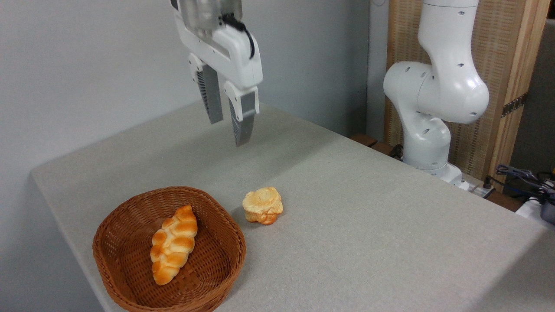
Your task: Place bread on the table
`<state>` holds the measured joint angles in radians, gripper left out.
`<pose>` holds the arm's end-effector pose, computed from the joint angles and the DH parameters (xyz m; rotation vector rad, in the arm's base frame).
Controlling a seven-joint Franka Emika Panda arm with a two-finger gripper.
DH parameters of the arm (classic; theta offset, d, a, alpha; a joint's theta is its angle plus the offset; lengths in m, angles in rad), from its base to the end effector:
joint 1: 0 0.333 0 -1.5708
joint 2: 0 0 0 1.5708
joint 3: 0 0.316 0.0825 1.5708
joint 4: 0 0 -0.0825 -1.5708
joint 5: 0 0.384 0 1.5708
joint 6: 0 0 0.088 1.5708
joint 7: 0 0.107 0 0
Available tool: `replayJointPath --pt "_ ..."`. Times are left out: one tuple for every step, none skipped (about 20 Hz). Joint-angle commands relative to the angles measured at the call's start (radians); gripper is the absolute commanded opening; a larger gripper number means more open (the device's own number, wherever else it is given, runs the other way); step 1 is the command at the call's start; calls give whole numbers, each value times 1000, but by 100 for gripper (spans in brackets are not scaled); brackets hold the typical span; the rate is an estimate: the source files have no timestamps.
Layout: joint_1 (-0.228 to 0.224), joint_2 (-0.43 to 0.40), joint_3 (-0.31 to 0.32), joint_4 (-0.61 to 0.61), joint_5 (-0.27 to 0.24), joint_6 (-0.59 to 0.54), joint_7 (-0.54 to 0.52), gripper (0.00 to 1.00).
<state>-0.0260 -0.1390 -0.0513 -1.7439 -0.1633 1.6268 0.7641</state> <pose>0.5120 -0.0581 0.6228 2.7432 -1.2145 0.1097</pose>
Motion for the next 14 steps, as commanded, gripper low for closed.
replayJointPath --pt "-3 71 4 106 77 -5 -29 100" --pt "-3 85 -1 116 102 -5 -31 100" --pt "-3 101 -2 136 116 -5 -34 100" --pt "-3 116 2 158 114 -5 -34 100" --pt "-3 121 8 167 113 -5 -34 100" --pt "-3 122 10 169 113 -5 -34 100" --pt "-3 122 10 169 113 -7 -35 100" --pt "-3 121 13 169 113 -8 -52 100" --pt "-3 122 13 169 113 -7 -77 100" --pt "-3 122 13 169 113 -7 -89 100" --pt "-3 122 13 169 113 -7 -83 100" --pt "-2 122 13 169 113 -8 -77 100" --pt "-2 122 13 167 113 -8 -75 100" --pt "-2 122 13 167 114 -8 -74 100"
